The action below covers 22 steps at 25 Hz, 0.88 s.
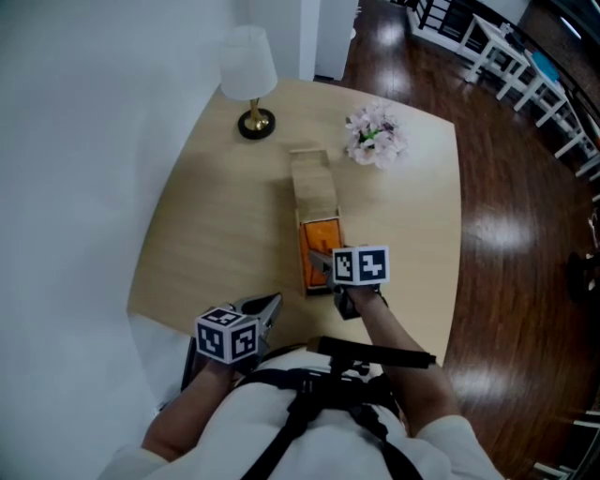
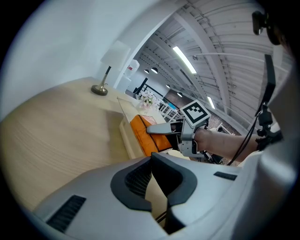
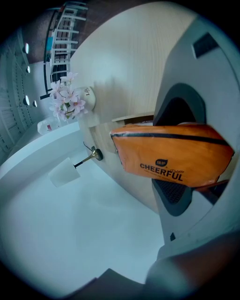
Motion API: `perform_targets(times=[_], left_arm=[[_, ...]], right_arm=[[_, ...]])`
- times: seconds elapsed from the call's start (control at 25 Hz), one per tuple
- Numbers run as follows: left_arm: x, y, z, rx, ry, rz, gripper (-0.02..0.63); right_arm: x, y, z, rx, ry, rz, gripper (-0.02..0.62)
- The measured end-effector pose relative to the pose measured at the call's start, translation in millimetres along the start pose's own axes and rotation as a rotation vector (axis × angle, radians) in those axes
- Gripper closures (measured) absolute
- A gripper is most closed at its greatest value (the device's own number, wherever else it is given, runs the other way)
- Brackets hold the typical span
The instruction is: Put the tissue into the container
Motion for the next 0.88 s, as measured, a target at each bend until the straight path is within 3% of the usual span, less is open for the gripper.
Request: perform_targets(times=[0.32, 0.88], left_arm=[[0.0, 0.7, -2.9, -0.010, -0.007, -0.006, 0.606], [2.1, 3.7, -8.7, -0.029, -0.017, -0.020, 0.606]], right_arm=[[1.2, -1.9, -3.3, -0.031, -0.010, -0.011, 0.245], [9.0, 0.9, 1.6, -0.014, 0.047, -0.042, 0.245]])
Point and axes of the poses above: the fingertips, and each gripper's own axes: z backward along the fingers, x to its right, y out of its top, the point moved 10 cm from there along z, backward along the fingers, and after that the axes turned 5 degrees about -z, right-handed, at the moved point
